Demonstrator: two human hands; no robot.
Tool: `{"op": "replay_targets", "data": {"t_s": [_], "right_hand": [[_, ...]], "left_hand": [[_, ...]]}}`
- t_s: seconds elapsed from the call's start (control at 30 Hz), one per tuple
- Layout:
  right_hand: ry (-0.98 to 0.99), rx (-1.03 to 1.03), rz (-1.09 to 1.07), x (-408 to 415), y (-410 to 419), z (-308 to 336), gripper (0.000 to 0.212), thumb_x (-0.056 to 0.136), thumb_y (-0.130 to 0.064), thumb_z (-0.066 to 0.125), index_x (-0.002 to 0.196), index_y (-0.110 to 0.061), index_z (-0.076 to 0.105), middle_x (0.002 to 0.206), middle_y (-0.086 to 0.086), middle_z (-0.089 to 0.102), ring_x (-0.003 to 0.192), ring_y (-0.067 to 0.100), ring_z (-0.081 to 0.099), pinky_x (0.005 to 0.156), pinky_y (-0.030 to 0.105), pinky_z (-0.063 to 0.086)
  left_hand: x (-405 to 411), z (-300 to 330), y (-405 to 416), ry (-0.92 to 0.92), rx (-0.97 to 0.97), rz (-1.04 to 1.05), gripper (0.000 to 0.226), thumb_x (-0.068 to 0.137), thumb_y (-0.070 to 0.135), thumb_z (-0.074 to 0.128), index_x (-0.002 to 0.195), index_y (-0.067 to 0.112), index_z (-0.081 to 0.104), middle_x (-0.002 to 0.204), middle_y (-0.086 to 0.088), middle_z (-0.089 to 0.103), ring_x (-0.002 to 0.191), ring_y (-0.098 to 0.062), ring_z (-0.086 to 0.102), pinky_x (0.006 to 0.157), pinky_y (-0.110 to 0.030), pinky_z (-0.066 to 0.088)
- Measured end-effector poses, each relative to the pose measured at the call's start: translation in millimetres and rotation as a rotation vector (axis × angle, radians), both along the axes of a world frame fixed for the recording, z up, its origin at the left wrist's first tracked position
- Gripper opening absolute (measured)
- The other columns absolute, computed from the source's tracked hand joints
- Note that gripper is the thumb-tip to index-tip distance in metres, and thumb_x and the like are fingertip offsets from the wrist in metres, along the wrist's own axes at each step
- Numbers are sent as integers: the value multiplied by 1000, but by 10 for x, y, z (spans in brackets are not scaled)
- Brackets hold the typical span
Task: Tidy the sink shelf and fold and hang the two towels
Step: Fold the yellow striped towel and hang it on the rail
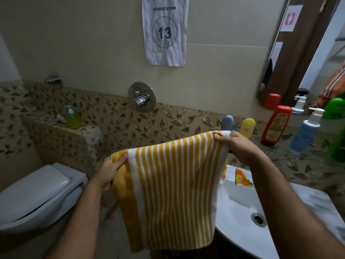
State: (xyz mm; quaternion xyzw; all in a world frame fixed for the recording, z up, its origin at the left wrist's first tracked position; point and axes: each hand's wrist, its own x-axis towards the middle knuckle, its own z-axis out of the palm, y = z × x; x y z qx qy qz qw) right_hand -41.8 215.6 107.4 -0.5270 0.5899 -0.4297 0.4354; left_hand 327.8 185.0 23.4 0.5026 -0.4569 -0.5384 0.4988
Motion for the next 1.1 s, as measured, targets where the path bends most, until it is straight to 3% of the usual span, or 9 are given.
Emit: {"op": "replay_targets", "data": {"t_s": [0.1, 0.27, 0.43, 0.53, 0.67, 0.8, 0.9, 0.97, 1.1], "right_hand": [[2, -20, 31, -50, 32, -3, 21, 93, -31, 61, 103, -14, 68, 102, 7, 74, 98, 24, 70, 96, 45, 52], [-81, 4, 44, -90, 11, -28, 21, 96, -22, 59, 107, -7, 66, 105, 13, 73, 98, 28, 71, 77, 34, 59], [-395, -30, 72, -231, -102, 107, 46, 86, -34, 63, 123, -6, 61, 118, 18, 69, 99, 28, 71, 76, 39, 61], [-303, 74, 155, -300, -62, -82, 78, 63, -46, 86, 125, -7, 60, 119, 15, 70, 108, 32, 68, 80, 41, 60], [-206, 187, -3, -200, -80, -486, 39, 85, -21, 70, 118, -1, 65, 117, 20, 69, 100, 32, 69, 87, 49, 56], [-376, 110, -43, -79, -131, -425, 36, 85, -23, 67, 116, -4, 65, 110, 18, 70, 97, 29, 67, 84, 43, 56], [-410, 83, -68, 94, -152, -395, 23, 92, -17, 62, 110, -3, 65, 99, 16, 72, 88, 26, 69, 77, 39, 57], [-385, 125, -103, 182, -152, -454, 22, 94, -15, 60, 110, 1, 64, 96, 18, 71, 84, 26, 68, 74, 37, 56], [-387, 173, -102, 259, -111, -472, 15, 95, -14, 58, 98, -1, 65, 87, 16, 71, 77, 24, 68, 63, 33, 57]], "left_hand": [[8, 84, -8, -191, -116, 61, 12, 92, 30, 61, 93, 19, 68, 98, -10, 72, 92, -25, 68, 92, -46, 53], [-69, 247, 4, -301, -214, 156, 14, 92, 35, 62, 85, 23, 65, 90, 1, 69, 89, -17, 64, 79, -32, 50], [-171, 504, -141, -28, -175, 145, 19, 89, 34, 67, 91, 15, 71, 94, -4, 75, 96, -22, 69, 87, -40, 54], [-197, 583, -235, 122, -65, 129, 20, 88, 30, 69, 98, 12, 70, 101, -10, 74, 100, -25, 69, 87, -41, 54], [-91, 468, -181, 184, 66, -5, 46, 79, 38, 69, 110, 5, 68, 109, -18, 71, 91, -24, 72, 75, -38, 59], [75, 339, -71, 408, -37, -127, 65, 78, 66, 45, 111, 17, 73, 115, -9, 71, 103, -23, 69, 78, -39, 60], [168, -18, 37, 384, 60, -205, 97, 45, 74, 78, 124, 21, 61, 123, -8, 68, 108, -22, 67, 91, -47, 50], [168, -245, 63, 262, 124, -164, 74, 53, 45, 90, 115, 15, 64, 124, -15, 66, 97, -20, 71, 89, -43, 50], [145, -225, 32, 224, 107, -40, 18, 91, 8, 58, 106, 3, 68, 127, -28, 59, 95, -26, 69, 76, -37, 61]]}}
